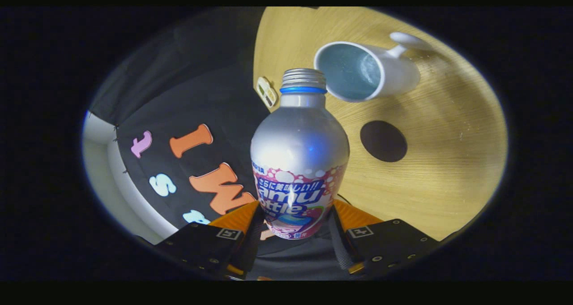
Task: Take the bottle from table, then pour the juice into the cup, finally place the bottle on the coaster
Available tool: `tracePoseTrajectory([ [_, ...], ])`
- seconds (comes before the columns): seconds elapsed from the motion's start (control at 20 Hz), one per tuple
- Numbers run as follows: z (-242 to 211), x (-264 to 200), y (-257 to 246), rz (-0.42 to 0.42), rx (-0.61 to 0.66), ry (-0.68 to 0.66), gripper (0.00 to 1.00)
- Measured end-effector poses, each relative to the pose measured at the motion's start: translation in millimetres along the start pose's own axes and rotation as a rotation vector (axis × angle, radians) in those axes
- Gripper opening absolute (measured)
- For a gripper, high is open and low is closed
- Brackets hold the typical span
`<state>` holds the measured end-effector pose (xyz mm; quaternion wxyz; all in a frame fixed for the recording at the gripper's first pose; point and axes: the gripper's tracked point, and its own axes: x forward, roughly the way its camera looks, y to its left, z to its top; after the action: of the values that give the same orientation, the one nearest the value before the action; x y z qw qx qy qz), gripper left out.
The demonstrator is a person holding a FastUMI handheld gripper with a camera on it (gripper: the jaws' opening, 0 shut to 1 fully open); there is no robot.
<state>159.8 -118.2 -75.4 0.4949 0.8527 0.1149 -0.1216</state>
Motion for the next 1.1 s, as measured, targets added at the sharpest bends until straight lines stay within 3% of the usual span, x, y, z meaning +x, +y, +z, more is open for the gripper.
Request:
tracePoseTrajectory([
  [0.4, -15.2, 8.0, -8.5, 0.019, -0.699, -0.022, 0.71],
  [0.8, 6.9, 28.0, -30.4, -0.149, -1.377, -0.110, 0.72],
  [1.1, 32.7, 51.3, -57.1, -0.298, -1.673, -0.182, 0.73],
])
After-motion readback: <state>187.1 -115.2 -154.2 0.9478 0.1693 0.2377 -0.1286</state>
